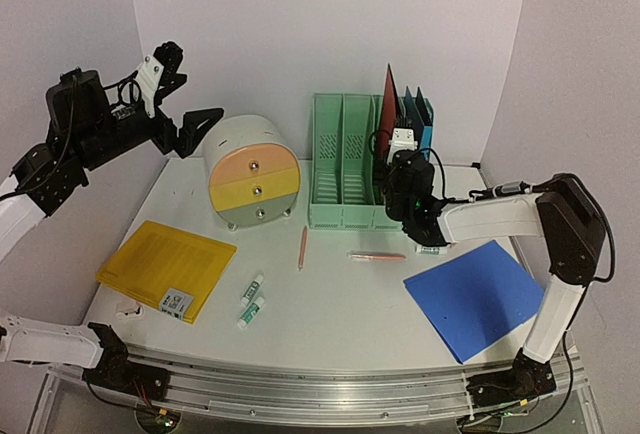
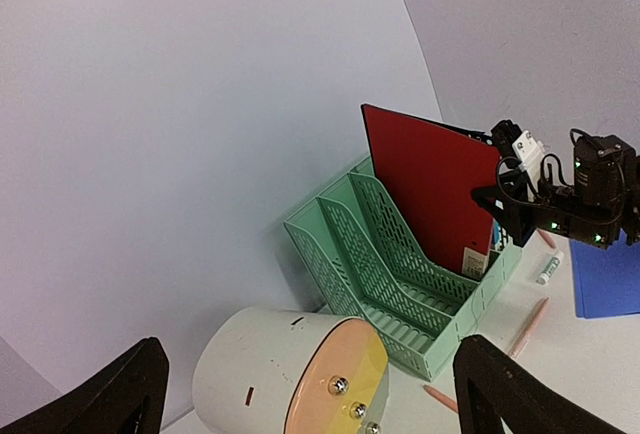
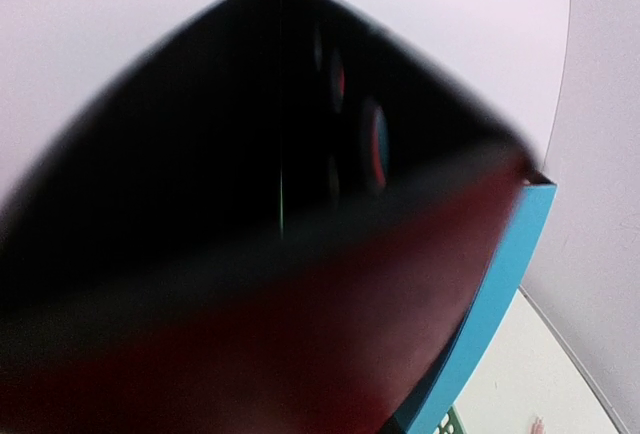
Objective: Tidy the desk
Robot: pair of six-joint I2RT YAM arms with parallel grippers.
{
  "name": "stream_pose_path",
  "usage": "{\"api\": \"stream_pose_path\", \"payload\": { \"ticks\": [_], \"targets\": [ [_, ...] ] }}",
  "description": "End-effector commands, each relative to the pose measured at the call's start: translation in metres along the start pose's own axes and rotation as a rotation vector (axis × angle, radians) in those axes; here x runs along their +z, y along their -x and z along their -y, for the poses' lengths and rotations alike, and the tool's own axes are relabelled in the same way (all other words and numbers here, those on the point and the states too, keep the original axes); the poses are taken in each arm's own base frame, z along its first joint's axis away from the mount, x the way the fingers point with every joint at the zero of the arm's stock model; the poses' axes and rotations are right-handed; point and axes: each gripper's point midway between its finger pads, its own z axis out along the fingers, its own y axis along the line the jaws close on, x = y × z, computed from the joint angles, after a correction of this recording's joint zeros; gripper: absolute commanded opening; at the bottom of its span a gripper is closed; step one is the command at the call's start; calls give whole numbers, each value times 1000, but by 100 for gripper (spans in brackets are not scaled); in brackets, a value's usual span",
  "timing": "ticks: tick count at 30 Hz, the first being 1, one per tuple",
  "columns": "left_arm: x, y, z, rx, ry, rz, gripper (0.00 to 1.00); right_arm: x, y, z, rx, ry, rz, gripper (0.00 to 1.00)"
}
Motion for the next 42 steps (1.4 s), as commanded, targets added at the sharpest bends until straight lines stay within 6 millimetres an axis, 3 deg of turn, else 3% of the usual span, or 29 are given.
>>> {"api": "stream_pose_path", "payload": {
  "ticks": [1,5,9,12,15,18,22,26,28,32,38,42],
  "targets": [
    [-5,-4,9,-8,-39,-4,100,2,16,-3,93,15,16,31],
    [-4,-22,27,-21,-127,-59,100,-1,21,-10,102,70,-90,62],
    [-7,-44,50,10,-229,-106,99,-13,22,-13,73,129,-242,77],
    [-20,-69,83,73,-396,-151,96,-32,24,-12,89,181,-355,83],
    [-49,-115,126,131,-630,-257,94,-56,32,-11,128,240,-422,83],
    [-88,-174,158,179,-837,-434,94,-75,35,-16,167,317,-475,83],
    [-133,-248,176,306,-971,-625,99,-103,37,-53,176,483,-520,83],
    [-169,-319,169,516,-986,-790,100,-147,26,-116,147,757,-613,83],
    [-183,-341,165,578,-994,-836,100,-163,17,-136,190,829,-683,83],
    [-192,-360,156,666,-930,-852,100,-183,-1,-167,372,856,-846,78],
    [-179,-376,135,675,-856,-865,100,-230,-22,-244,560,962,-1089,75],
    [-167,-389,104,596,-793,-859,100,-245,-46,-282,631,955,-1211,73]
  ]
}}
